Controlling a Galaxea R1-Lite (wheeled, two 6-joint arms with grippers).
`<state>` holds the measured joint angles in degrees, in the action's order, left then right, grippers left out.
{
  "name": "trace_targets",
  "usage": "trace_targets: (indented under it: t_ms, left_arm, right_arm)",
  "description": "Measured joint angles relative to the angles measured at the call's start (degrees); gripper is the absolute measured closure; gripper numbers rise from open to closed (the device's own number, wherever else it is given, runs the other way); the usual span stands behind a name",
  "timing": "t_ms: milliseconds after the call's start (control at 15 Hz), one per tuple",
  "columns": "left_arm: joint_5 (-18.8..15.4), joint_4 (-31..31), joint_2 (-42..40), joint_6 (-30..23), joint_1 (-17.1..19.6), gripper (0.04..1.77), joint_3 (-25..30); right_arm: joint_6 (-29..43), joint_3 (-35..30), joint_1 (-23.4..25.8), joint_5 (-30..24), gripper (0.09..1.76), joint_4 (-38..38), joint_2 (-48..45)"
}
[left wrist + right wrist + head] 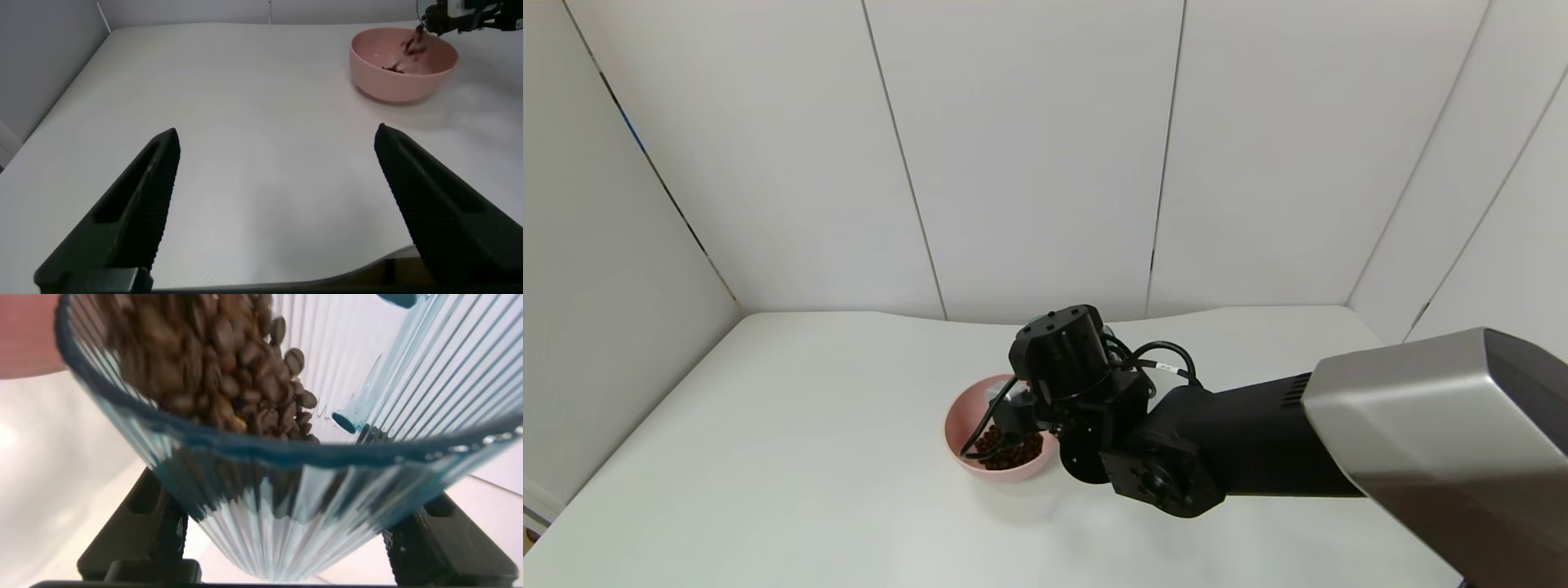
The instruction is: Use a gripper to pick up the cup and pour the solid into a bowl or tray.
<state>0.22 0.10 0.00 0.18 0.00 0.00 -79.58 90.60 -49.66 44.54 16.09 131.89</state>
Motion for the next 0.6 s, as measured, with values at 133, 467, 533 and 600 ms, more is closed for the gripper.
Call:
trace_targets:
  t_ms: [133, 467, 533, 600]
  left_arm:
    - [0.0, 0.0, 0.0, 0.0, 0.0, 0.09, 0.0]
    - [0.0, 0.0, 0.0, 0.0, 0.0, 0.09, 0.0]
    - [0.0, 0.0, 0.0, 0.0, 0.0, 0.09, 0.0]
    - [0.0, 0.0, 0.0, 0.0, 0.0, 0.09, 0.0]
  right_arm:
    - [0.0, 0.0, -0.2, 0.0, 0.52, -0.1, 0.0]
    - [0.0, 0.0, -0.3, 0.1, 0.52, 0.0, 0.1]
    - [0.0, 0.0, -0.3, 0.0, 0.52, 0.0, 0.1]
    - [0.0, -0.1, -0.3, 0.0, 0.52, 0.1, 0.1]
